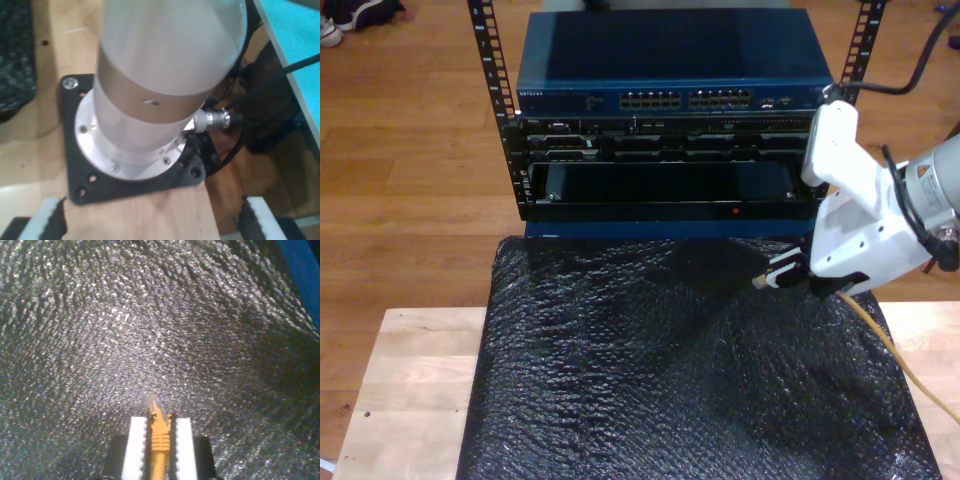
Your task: Grab the cable and plug it in
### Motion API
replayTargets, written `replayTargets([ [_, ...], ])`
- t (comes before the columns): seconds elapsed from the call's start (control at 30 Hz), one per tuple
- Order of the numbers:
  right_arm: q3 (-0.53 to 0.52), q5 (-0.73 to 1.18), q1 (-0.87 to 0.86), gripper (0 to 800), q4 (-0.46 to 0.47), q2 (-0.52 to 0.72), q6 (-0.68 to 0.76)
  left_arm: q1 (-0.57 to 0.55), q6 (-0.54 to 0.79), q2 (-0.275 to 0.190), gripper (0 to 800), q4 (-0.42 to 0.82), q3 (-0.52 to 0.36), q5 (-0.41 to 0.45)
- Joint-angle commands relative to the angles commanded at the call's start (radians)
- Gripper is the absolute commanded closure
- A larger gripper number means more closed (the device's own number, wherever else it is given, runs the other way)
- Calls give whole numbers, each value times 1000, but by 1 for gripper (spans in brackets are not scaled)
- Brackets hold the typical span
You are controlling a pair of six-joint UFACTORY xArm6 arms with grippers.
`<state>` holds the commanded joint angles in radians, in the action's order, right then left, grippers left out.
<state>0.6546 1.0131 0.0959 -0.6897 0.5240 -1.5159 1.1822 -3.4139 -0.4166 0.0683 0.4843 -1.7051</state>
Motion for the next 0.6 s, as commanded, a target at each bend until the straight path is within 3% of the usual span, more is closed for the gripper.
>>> replayTargets([
  [0.6,-25,0,2,800,0,2,0,21,14,-72,0,80,-169,176],
])
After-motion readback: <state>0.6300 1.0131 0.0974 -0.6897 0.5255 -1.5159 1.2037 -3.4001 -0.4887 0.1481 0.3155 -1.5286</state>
